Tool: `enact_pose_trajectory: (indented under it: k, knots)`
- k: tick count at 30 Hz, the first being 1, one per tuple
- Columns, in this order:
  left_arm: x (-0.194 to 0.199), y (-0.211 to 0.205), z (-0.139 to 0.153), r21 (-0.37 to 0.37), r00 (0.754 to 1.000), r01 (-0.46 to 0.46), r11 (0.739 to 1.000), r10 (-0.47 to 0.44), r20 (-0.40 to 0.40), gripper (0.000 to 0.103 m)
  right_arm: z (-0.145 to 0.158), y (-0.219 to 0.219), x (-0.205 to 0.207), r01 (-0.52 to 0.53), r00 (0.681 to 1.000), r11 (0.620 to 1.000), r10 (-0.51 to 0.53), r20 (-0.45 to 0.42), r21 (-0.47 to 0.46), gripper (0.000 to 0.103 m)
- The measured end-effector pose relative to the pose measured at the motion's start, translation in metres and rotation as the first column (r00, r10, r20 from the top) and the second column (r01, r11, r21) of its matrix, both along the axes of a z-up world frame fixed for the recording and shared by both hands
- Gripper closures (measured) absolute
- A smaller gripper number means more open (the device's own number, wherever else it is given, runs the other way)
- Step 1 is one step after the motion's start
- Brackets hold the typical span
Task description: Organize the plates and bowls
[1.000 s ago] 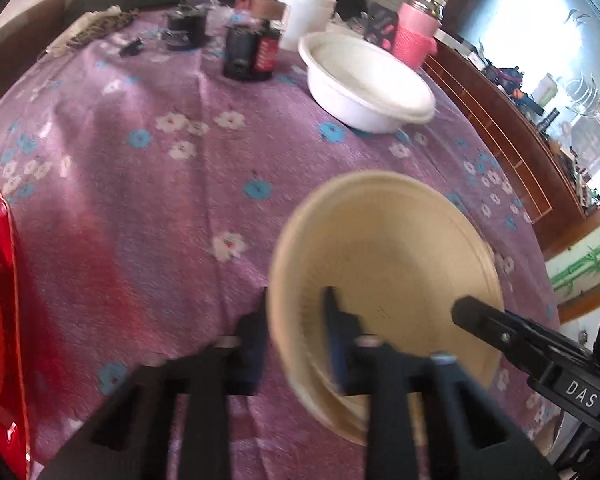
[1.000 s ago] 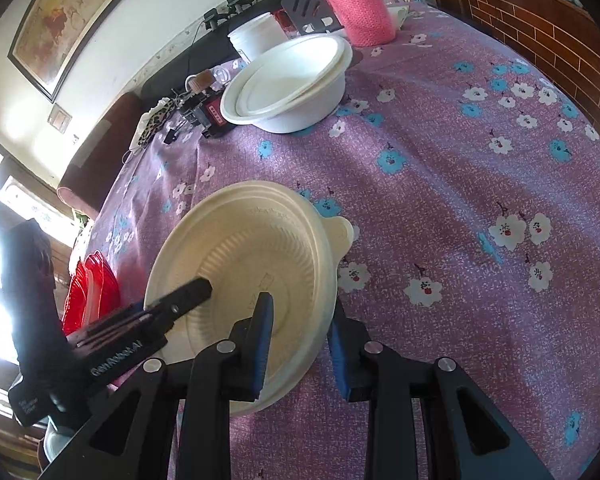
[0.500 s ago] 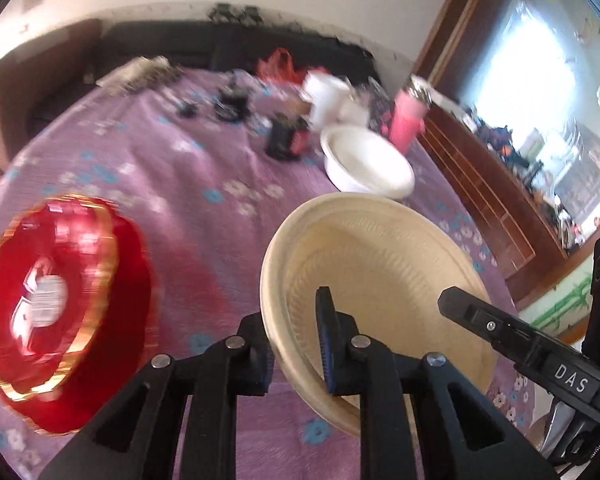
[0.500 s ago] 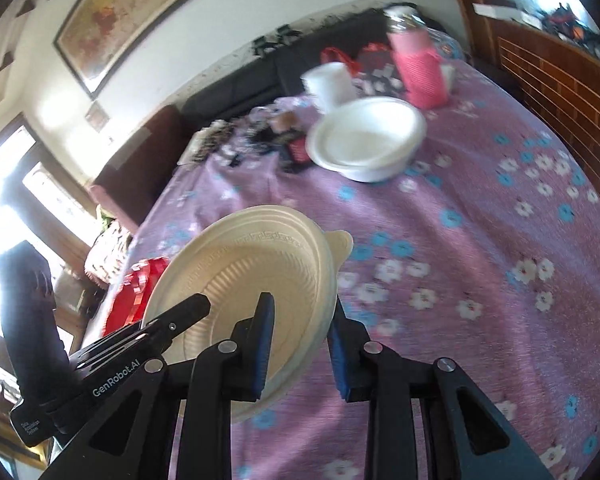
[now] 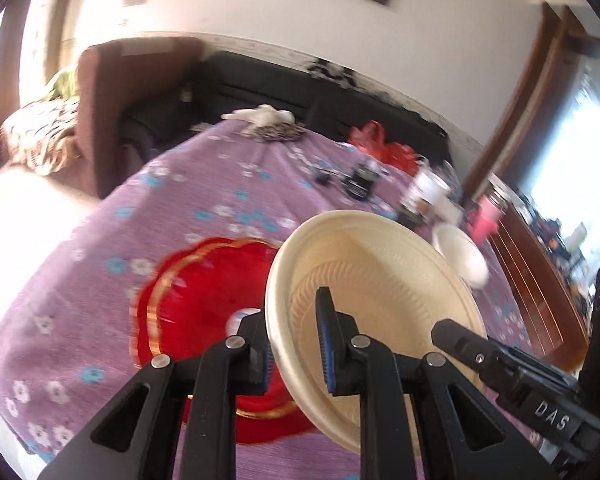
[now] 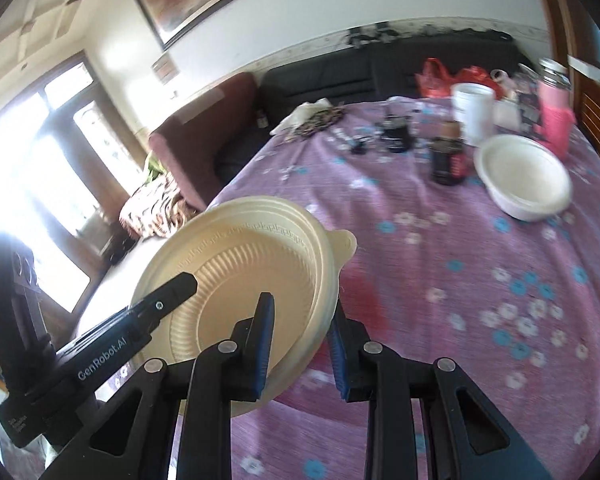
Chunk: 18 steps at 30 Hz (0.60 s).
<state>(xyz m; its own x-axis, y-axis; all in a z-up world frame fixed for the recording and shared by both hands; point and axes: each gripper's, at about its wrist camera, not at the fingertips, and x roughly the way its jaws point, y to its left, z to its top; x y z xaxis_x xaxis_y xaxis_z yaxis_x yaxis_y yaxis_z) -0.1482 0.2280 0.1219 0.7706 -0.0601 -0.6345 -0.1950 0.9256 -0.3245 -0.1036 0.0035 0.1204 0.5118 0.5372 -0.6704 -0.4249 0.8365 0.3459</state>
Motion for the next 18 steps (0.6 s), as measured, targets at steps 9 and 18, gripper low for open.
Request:
enact_pose_trajectory:
  k: [9,18]
  knots:
    - [0.002,0.048,-0.026,-0.052,0.996,-0.081,0.995,0.079,-0.038,0.086,-0.019,0.054,0.016,-0.045,0.999,0.997,0.043,-0.029,-0.059,0.075]
    - [0.019,0.062,-0.052,-0.048,0.991,-0.100,0.994,0.095,-0.091,0.086,-0.034,0.077,0.029,-0.048,0.998,0.991,0.044,-0.039,-0.122,0.075]
